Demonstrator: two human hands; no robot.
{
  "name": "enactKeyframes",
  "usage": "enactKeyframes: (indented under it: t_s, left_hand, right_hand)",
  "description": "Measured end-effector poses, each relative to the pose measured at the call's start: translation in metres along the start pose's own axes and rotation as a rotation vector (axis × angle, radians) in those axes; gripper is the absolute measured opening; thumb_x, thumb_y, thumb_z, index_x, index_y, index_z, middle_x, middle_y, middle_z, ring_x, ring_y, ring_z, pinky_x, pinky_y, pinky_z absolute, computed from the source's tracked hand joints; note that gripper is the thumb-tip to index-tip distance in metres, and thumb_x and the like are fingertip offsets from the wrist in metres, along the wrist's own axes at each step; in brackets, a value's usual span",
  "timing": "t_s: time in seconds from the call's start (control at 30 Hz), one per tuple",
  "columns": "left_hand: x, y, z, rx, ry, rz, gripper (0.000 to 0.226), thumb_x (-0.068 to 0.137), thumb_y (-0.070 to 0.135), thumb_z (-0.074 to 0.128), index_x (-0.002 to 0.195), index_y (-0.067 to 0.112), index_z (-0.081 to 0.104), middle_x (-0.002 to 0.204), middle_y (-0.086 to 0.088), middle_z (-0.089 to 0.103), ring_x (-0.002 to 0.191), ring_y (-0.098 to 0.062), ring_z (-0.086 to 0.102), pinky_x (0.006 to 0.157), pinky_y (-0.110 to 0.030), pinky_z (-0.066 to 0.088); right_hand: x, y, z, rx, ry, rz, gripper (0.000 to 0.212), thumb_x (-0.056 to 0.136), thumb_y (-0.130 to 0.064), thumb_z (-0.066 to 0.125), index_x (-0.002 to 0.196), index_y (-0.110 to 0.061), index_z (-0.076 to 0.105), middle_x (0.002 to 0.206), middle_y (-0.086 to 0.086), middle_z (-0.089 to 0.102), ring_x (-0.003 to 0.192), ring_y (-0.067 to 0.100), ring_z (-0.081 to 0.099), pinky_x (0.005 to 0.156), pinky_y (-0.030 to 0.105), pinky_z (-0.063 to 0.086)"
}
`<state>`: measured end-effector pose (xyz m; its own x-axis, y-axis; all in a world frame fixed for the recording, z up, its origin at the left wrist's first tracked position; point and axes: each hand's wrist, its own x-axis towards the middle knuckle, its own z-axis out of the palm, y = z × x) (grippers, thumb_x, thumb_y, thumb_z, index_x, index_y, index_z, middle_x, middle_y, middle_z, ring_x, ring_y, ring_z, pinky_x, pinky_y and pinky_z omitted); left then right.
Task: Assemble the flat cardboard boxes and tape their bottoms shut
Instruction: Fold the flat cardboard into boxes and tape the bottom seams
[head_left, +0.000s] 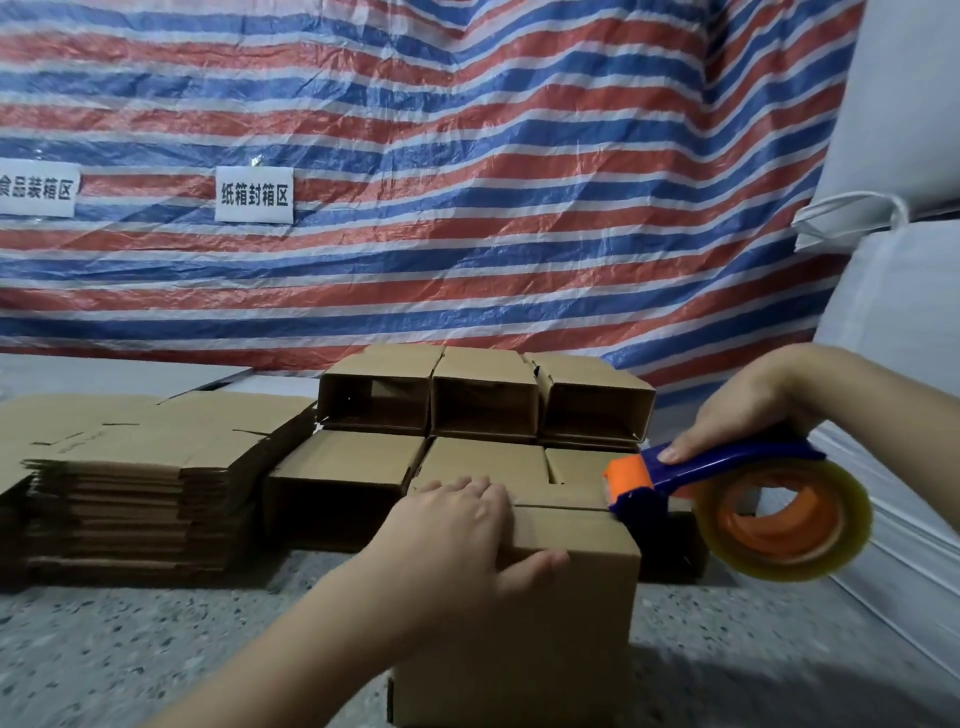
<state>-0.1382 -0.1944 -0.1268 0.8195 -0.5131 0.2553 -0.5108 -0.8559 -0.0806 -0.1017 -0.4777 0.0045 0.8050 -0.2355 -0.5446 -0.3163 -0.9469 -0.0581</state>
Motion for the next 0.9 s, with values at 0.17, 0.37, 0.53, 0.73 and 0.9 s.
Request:
enactKeyframes:
  t_s: [0.17,0.37,0.53,0.73,0.9]
  left_hand:
    - [0.023,0.036,-0.011,-0.047,-0.037,0.077,0.102,0.081,0.085,0.029,0.155,0.018,0.013,0.157,-0.005,0.034,0.143,-0.025,0.033,0.115,-0.041,0.027]
    - [0.036,0.063,0.009,-0.062,-0.070,0.134,0.090,0.091,0.070,0.040,0.156,0.015,0.012,0.163,-0.008,0.017,0.150,-0.025,0.015,0.121,-0.040,0.012]
    - [0.038,0.058,0.010,-0.046,-0.052,0.174,0.086,0.093,0.066,0.040,0.156,0.014,0.013,0.163,-0.007,0.016,0.150,-0.022,0.013,0.121,-0.037,0.010]
    - [0.036,0.058,0.013,-0.046,0.015,0.189,0.082,0.092,0.066,0.040,0.153,0.014,0.022,0.159,-0.006,0.027,0.147,-0.020,0.021,0.118,-0.035,0.017]
    - [0.037,0.059,0.012,-0.033,0.018,0.200,0.083,0.092,0.067,0.039,0.154,0.016,0.020,0.159,-0.004,0.027,0.147,-0.020,0.022,0.118,-0.035,0.018]
  right_hand:
    - [0.006,0.001,-0.001,-0.001,0.004,-0.016,0.119,0.030,-0.083,0.083,0.125,-0.014,0.062,0.112,0.011,0.075,0.102,0.024,0.072,0.088,0.032,0.057]
    - [0.012,0.012,0.008,0.060,-0.036,-0.056,0.116,0.031,-0.083,0.083,0.123,-0.014,0.063,0.109,0.011,0.075,0.095,0.022,0.072,0.084,0.031,0.057]
    - [0.008,0.019,0.002,0.077,-0.050,-0.093,0.116,0.032,-0.082,0.083,0.124,-0.014,0.064,0.109,0.010,0.076,0.092,0.020,0.073,0.081,0.031,0.058]
    - [-0.011,0.035,-0.015,0.037,-0.020,-0.067,0.108,0.034,-0.082,0.084,0.117,-0.013,0.069,0.099,0.007,0.076,0.083,0.017,0.071,0.077,0.028,0.055]
    - [0.002,-0.004,0.007,-0.277,-0.018,0.106,0.075,0.063,-0.078,0.074,0.109,-0.019,0.068,0.083,0.001,0.078,0.074,0.016,0.074,0.068,0.025,0.059]
